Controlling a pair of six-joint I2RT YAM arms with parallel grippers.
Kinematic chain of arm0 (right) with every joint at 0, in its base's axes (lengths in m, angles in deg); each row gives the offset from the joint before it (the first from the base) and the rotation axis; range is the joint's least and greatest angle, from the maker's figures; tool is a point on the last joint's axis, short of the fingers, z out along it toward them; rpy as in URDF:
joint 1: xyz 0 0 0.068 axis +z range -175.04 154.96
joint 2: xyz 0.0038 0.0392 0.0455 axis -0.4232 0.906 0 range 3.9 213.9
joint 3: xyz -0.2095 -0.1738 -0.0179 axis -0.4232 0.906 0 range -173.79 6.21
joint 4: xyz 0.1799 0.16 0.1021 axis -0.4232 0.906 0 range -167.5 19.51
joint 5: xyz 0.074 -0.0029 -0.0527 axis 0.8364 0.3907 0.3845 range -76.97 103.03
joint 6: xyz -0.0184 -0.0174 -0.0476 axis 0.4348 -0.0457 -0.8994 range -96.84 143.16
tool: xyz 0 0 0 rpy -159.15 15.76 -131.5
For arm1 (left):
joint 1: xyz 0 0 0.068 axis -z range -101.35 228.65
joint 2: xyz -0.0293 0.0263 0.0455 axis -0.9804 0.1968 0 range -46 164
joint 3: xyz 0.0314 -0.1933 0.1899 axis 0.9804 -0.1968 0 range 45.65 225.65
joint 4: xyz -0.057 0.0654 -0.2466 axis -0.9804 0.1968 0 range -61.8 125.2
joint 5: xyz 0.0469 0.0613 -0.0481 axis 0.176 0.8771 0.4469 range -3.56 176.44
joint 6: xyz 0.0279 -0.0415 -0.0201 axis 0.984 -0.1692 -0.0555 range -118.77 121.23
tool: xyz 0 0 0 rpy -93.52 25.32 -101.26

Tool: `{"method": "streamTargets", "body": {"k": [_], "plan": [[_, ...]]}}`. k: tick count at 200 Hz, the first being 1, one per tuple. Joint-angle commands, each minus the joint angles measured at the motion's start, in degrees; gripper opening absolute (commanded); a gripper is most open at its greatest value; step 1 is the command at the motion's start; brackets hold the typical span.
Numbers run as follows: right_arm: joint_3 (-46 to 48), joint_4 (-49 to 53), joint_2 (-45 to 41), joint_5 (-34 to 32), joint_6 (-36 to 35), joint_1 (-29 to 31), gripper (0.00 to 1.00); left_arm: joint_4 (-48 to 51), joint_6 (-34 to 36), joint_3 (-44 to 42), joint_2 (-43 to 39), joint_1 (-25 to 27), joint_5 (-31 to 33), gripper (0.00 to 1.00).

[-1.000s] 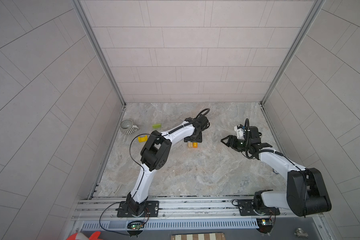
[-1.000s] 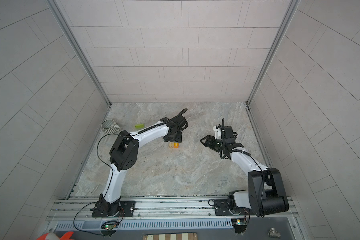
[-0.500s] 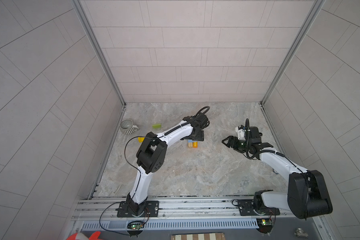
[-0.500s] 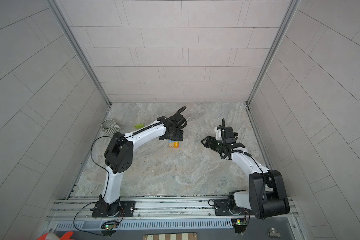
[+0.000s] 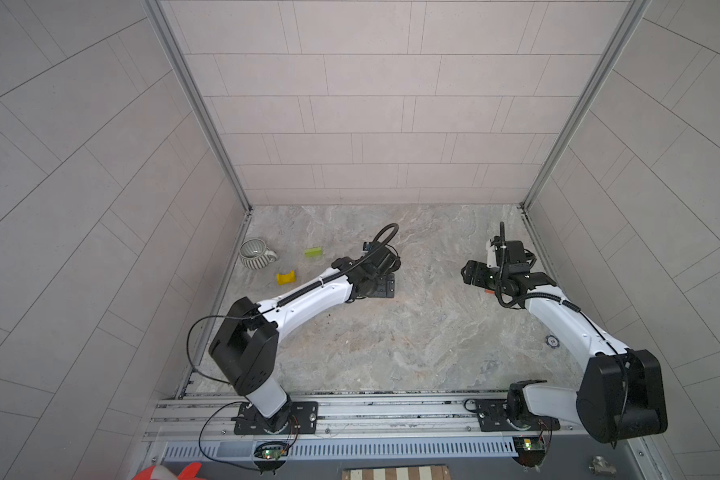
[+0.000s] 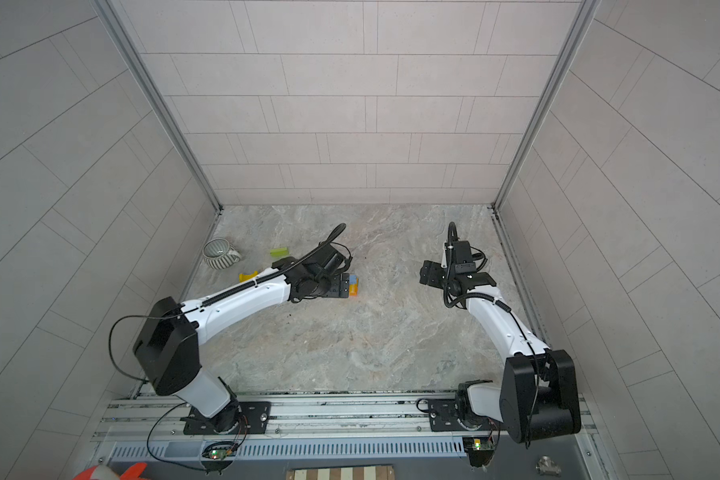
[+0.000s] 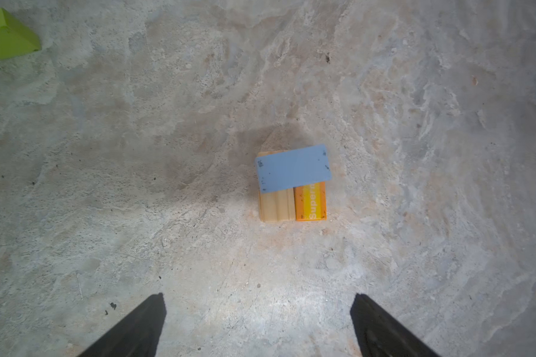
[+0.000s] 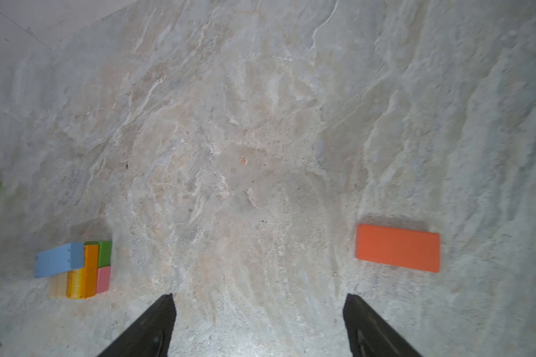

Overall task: Build the wood block tower
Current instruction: 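Withdraw the left gripper while the right gripper grasps the red-orange block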

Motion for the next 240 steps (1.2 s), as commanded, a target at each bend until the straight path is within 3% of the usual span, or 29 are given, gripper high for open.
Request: {"method": "streamTargets", "body": {"k": [1,43,93,120,159,240], "plan": [[-2.12,3.90,2.32,-6.74,-4.00,-1.70,0.88,-5.22,-0.29,-5.08,-5.80,0.43,1.04,1.00],[-4.51,7.05,8.79,-8.35,-5.58,-6.63,0.89,-12.25,0.59,-17.23,-14.89,0.50,0.26,1.00],[-9.89,12.23,17.48,-10.18,-6.37,-7.77,0.95,-15.46,1.62,-25.71,-20.48,0.50,-0.51,1.00],[-11.61,13.44,21.62,-11.23,-6.13,-8.19,0.94,-16.00,1.73,-28.04,-22.09,0.50,-0.70,1.00],[-12.44,13.37,23.94,-9.60,-5.54,-9.96,0.84,-17.92,1.12,-31.26,-23.89,0.49,1.34,1.00],[-13.43,13.54,27.92,-9.74,-4.39,-10.23,0.82,-20.20,0.76,-33.31,-23.02,0.37,1.41,1.00]]}}
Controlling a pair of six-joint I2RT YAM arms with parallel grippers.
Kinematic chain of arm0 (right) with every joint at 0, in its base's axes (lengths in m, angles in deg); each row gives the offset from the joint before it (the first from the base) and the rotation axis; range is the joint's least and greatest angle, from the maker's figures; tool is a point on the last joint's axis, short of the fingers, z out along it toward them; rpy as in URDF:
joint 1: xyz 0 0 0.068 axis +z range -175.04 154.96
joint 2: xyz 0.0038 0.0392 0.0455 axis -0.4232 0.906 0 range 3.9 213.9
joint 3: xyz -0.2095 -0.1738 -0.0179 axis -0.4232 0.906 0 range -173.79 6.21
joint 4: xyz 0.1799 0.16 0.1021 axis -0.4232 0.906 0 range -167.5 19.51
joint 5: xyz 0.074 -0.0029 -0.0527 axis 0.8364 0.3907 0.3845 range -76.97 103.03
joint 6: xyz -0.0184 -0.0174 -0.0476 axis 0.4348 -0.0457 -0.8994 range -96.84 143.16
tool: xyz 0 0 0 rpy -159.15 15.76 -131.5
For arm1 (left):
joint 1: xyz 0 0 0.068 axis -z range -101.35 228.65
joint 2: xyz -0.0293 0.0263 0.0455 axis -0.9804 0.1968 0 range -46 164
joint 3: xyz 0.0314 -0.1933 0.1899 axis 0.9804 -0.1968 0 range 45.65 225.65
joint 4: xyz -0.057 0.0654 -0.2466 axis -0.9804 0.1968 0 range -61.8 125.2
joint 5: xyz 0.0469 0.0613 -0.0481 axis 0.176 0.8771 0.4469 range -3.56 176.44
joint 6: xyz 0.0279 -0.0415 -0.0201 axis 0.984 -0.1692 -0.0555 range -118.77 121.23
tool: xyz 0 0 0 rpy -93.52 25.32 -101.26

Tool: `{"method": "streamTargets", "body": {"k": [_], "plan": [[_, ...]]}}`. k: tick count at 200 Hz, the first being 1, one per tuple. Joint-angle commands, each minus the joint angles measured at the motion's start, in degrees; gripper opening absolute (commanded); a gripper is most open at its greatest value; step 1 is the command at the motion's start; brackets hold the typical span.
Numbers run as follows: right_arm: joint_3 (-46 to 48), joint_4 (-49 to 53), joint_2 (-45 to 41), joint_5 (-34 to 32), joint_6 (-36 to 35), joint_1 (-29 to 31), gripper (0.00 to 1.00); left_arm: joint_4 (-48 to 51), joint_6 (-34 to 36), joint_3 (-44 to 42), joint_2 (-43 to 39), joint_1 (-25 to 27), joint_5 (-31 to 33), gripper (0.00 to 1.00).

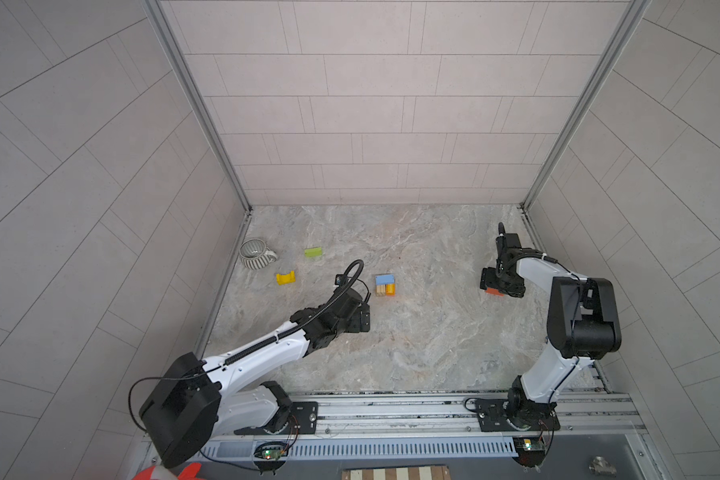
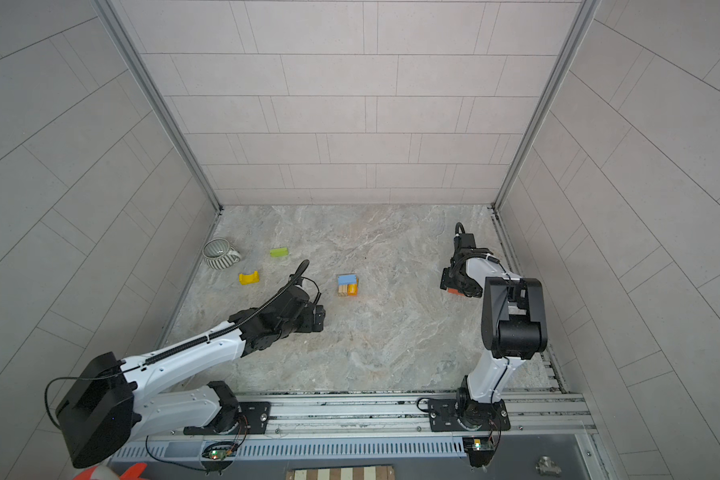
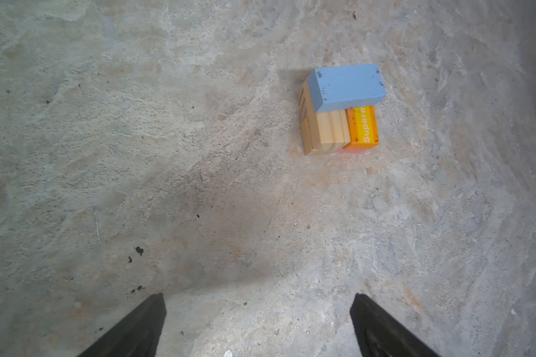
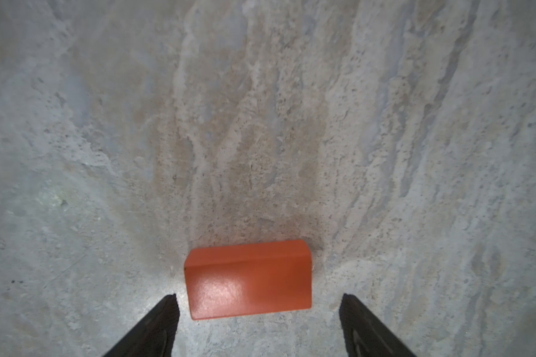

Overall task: Build the wood block tower
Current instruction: 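Withdraw the left gripper while the right gripper grasps the red-orange block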

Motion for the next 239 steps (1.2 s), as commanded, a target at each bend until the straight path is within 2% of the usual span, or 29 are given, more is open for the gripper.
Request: {"method": "streamTargets", "body": {"k": [1,38,75,102,170,202,239], "plan": [[-1.09,1.44,0.98,-0.93,1.02,-0.13,0.82,-0.98,0.17,-0.22,0.24,0.15,1.13,1.00],[-1.33,1.43,1.68,-1.62,1.93,-0.13,0.74,-0.73,0.13,-0.30,0.38,0.13,1.57,1.00],[-1.92,1.96,2.85,-0.38,2.08,-0.13,0.57,-0.70,0.12,-0.33,0.57,0.13,2.00,1.00],[-1.80,2.30,2.13,-0.41,2.41,-0.13,0.50,-0.66,-0.22,-0.46,0.39,0.13,2.33,1.00],[-1.66,5.14,-4.06,-0.01,3.59,2.66,0.45,-0.65,-0.22,-1.50,-1.00,-0.65,5.01,1.00],[-2.38,7.10,-6.39,-0.10,6.04,7.28,0.45,-0.74,-0.64,-2.21,-1.77,-2.53,4.89,1.00],[-5.83,10.15,-8.27,-0.55,7.92,15.41,0.44,-2.09,-1.69,-4.16,-2.94,-5.97,2.62,1.00]]}}
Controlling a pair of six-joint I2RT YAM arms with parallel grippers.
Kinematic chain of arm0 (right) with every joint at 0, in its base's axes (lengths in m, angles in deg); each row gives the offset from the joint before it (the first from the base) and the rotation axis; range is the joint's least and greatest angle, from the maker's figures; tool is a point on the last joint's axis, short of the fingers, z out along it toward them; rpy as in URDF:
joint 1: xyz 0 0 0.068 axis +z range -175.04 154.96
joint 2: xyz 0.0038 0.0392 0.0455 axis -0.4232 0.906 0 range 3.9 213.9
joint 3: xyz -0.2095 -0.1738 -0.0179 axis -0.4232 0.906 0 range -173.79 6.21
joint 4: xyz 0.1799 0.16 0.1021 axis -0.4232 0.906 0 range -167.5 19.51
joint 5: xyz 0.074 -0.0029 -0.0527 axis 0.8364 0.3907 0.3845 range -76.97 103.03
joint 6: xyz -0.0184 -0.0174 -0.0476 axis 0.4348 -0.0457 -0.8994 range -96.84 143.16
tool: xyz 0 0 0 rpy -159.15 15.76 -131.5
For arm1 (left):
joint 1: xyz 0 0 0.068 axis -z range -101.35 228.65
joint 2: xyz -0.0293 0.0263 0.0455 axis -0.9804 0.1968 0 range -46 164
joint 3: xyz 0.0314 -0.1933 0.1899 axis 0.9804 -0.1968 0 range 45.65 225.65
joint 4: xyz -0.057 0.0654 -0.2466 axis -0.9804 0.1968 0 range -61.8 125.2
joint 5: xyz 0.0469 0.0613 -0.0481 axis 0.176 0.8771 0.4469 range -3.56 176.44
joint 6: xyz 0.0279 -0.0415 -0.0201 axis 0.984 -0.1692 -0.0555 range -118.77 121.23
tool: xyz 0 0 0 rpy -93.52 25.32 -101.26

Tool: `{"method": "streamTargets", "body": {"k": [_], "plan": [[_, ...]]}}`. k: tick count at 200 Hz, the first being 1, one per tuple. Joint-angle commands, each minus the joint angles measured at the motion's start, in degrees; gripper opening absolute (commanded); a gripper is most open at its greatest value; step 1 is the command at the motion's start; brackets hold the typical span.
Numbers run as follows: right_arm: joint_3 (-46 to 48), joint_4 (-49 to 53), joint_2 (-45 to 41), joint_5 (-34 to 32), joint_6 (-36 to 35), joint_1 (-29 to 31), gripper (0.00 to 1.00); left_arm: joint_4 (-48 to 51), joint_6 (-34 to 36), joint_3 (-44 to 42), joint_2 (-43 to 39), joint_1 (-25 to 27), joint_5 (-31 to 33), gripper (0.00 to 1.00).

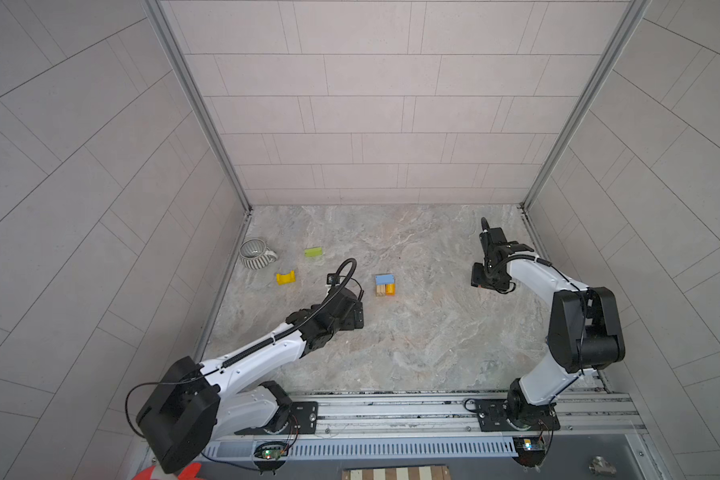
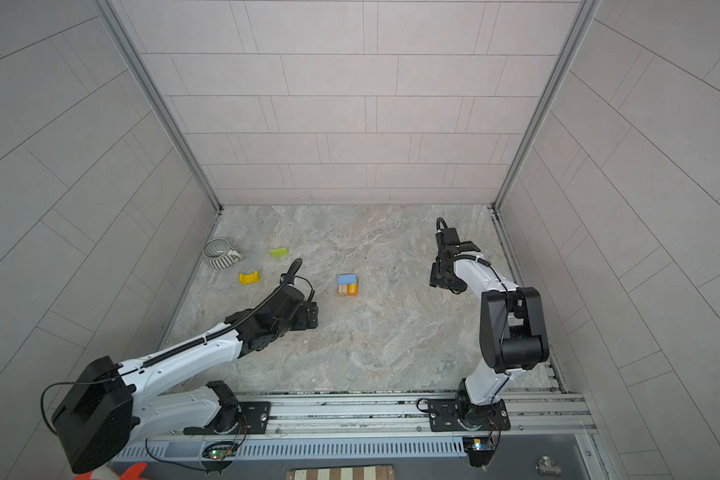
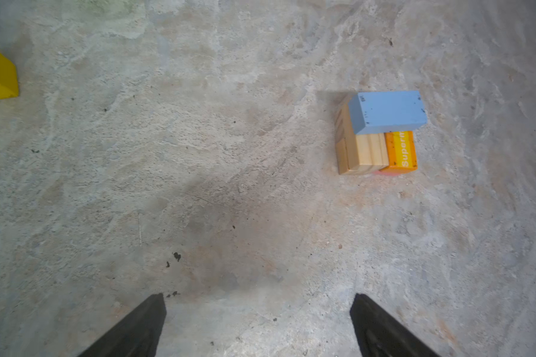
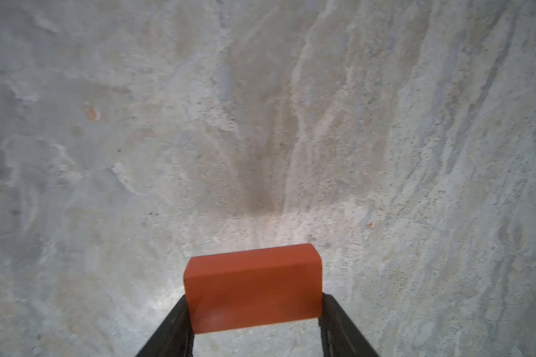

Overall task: Build the wood block tower
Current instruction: 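Carry the red-orange block with the right gripper to the block stack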

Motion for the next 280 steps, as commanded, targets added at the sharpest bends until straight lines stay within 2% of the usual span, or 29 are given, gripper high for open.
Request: {"method": "streamTargets", "body": {"k": [1,72,138,192,280], "plan": [[-3.06,3.85,-2.39,-0.65,2.32,4.63,0.44,-1.18,-1.09,-1.54,-1.25,-2.04,-0.79,1.00],[-10.36,5.37,-1.13,-1.92,9.97,21.70,0.44,-2.15,-2.60,-2.94,-0.40,-6.18,-2.24,1.00],[-14.12,3.29,3.76,-4.11,19.31,34.02,0.42,-2.92,-4.27,-3.88,0.60,-7.99,-2.15,1.00],[-20.04,3.59,10.75,-4.71,21.65,37.86,0.42,-2.18,-4.34,-4.18,-1.17,-8.24,-0.83,1.00],[-25.95,4.09,18.84,-3.29,22.30,39.32,0.44,-2.43,-4.27,-4.68,-2.74,-8.61,-2.57,1.00]]}}
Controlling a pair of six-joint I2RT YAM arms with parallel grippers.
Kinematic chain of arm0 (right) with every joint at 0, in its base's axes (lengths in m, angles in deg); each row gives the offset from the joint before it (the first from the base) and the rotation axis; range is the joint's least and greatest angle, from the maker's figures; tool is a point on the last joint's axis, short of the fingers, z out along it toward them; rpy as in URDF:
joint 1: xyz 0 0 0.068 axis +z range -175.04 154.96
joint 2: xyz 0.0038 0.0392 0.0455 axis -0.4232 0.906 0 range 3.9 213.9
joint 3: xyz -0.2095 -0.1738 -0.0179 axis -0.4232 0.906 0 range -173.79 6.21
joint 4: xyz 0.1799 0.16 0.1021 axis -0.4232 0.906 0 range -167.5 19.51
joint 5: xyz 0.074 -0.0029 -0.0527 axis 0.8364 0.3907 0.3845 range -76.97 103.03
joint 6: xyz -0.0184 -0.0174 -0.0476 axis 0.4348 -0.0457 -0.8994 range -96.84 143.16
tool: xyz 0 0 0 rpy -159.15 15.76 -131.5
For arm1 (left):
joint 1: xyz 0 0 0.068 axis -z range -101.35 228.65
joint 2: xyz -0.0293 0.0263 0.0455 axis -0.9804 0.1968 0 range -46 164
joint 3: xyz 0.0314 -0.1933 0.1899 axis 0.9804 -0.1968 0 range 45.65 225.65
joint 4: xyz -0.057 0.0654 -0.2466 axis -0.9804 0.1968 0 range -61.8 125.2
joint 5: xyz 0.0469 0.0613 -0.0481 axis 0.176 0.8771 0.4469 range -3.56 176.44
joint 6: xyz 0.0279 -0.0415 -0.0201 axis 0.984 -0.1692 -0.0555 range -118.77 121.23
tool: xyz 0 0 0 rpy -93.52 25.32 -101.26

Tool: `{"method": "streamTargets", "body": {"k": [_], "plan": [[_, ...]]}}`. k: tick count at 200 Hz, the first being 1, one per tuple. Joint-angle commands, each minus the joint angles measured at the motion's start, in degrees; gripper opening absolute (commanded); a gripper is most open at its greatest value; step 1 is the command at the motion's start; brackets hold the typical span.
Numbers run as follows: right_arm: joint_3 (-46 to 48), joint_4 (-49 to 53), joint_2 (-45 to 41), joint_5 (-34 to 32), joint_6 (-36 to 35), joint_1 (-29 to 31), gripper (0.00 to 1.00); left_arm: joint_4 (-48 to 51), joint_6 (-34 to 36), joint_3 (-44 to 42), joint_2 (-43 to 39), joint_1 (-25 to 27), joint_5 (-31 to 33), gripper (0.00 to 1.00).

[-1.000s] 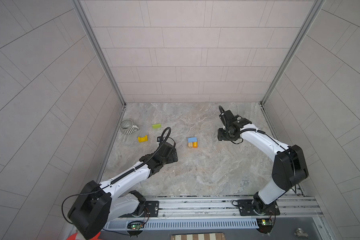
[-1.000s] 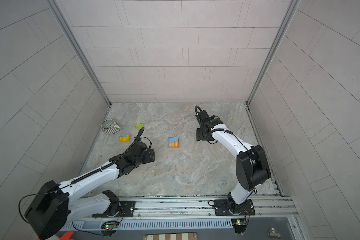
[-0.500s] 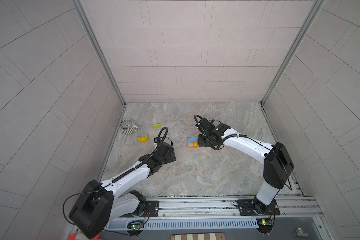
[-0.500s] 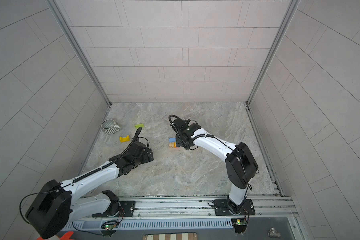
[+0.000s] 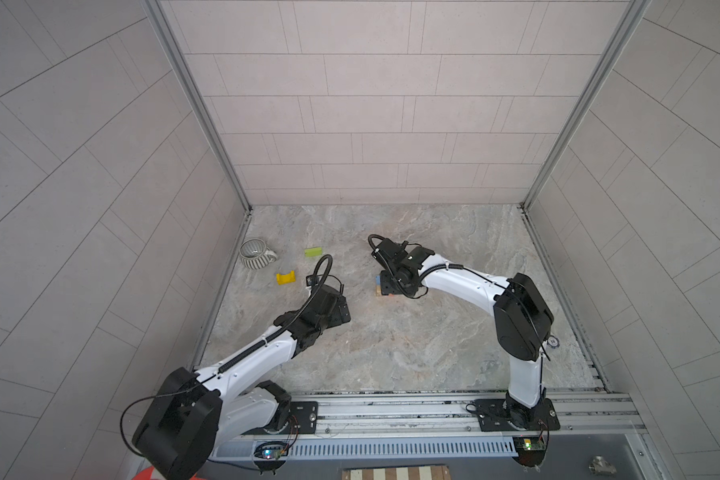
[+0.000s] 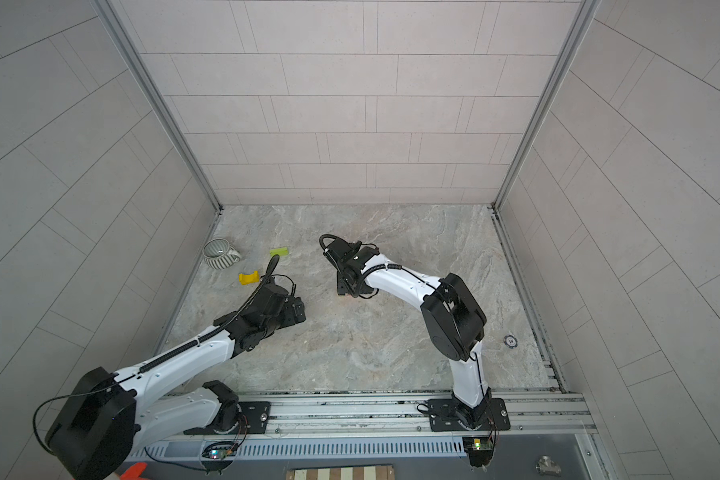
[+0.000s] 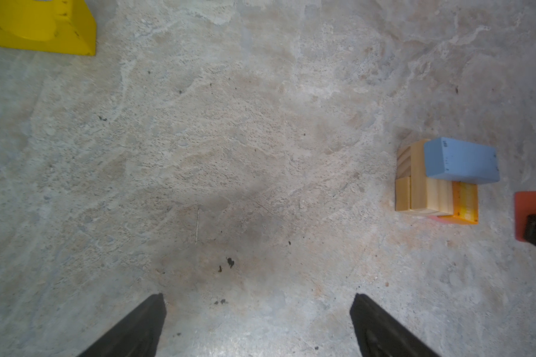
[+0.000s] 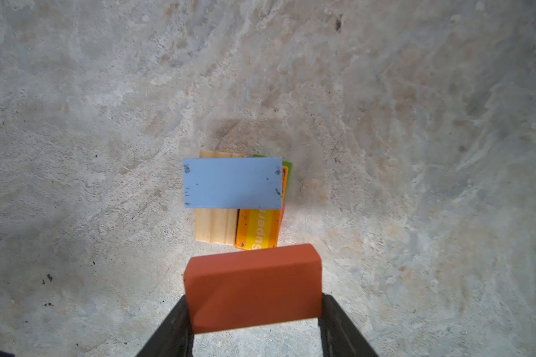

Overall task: Build the wood block tower
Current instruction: 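Carry the red-orange block with the right gripper to the block stack, then lower the red-orange block against the stack beside the blue block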

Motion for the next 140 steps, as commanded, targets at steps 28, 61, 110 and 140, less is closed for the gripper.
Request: {"method": "streamTargets", "body": {"k": [28,61,110,140], "plan": [[-3.41,1.38,2.95,-0.60,1.39,0.64,0.44,-0.39,-0.39,-1.11,-1.67,-0.35,-0.53,1.00],[-4.61,1.53,4.79,-0.07,1.57,0.64,0.44,-0.53,-0.42,-1.31,-2.26,-0.39,-0.59,1.00],[-6.10,2.11,6.59,0.04,1.48,0.66,0.44,-0.56,-0.50,-1.31,-2.69,-0.40,-1.14,1.00],[-7.21,2.98,7.45,-0.38,0.93,0.61,0.44,-0.65,-0.51,-1.48,-3.08,-0.43,-1.41,1.00]]}}
